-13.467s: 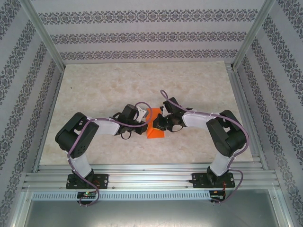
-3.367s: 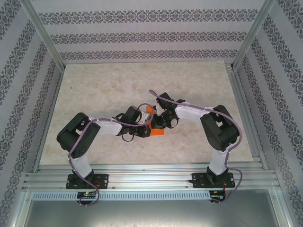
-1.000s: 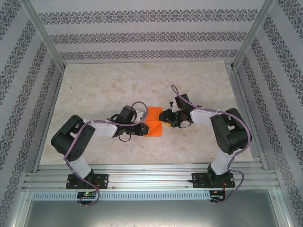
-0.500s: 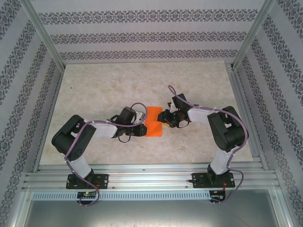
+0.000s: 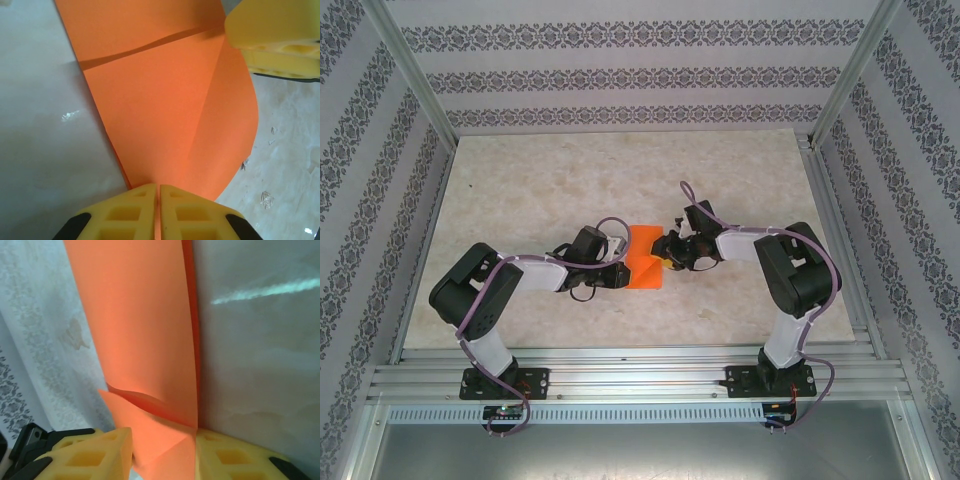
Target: Fold a paper plane with a square sheet of paper (fold left side to right side)
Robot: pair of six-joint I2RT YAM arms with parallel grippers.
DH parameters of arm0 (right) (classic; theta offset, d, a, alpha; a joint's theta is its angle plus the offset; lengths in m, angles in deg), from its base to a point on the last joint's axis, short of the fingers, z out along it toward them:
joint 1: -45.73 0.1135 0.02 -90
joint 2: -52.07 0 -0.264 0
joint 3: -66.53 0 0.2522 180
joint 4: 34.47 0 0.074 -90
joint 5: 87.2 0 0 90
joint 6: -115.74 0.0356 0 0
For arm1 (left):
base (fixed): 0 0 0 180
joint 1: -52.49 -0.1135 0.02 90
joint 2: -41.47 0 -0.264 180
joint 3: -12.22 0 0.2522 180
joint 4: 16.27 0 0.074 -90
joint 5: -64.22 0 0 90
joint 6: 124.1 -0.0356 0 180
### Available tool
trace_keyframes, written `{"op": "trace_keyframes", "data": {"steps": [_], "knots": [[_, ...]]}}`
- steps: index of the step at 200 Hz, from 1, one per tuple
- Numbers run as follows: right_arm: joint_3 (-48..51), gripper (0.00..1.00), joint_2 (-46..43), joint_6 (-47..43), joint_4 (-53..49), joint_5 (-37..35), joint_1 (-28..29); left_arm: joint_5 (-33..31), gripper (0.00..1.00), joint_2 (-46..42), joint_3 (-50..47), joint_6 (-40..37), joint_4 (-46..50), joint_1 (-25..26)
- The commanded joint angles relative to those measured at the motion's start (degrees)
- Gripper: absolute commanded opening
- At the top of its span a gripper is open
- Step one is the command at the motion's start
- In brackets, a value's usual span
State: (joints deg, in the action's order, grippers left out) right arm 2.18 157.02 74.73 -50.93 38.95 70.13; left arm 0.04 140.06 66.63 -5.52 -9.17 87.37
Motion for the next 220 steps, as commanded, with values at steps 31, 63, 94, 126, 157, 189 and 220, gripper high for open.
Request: {"op": "trace_keyframes", "data": {"steps": [31,63,94,126,157,189,220], "knots": [[1.72,0.28,-1.29,1.72,4.41,1.35,0.65,-0.65,0.13,0.52,-1.53,-0.37,-0.66,-0.61],[2.31,0.14,-2.99,1.22,6.12,0.66,0.6,-0.34,0.19,-1.96,-1.91,-0.37,-0.87,-0.61],[2.23,0.04,-6.37,-2.72,5.15,0.19,-0.46,0.18,0.35,-8.48,-2.06,-0.55,1.29,-2.5],[3.54,0.01,-12.02,-9.22,8.07,4.28,-3.89,3.87,0.62,-21.7,-5.59,2.66,-0.68,-8.27],[5.76,0.0,-19.59,-9.29,18.88,11.94,-6.55,4.73,0.93,-38.15,-7.26,6.03,-1.59,-11.8],[5.44,0.0,-25.62,-2.87,33.25,19.36,-6.12,8.6,1.0,-46.81,-7.58,11.02,-8.28,-12.18],[3.66,0.0,-27.56,6.85,48.27,23.28,-4.47,14.16,1.0,-46.97,-7.82,16.92,-17.52,-12.05]]}}
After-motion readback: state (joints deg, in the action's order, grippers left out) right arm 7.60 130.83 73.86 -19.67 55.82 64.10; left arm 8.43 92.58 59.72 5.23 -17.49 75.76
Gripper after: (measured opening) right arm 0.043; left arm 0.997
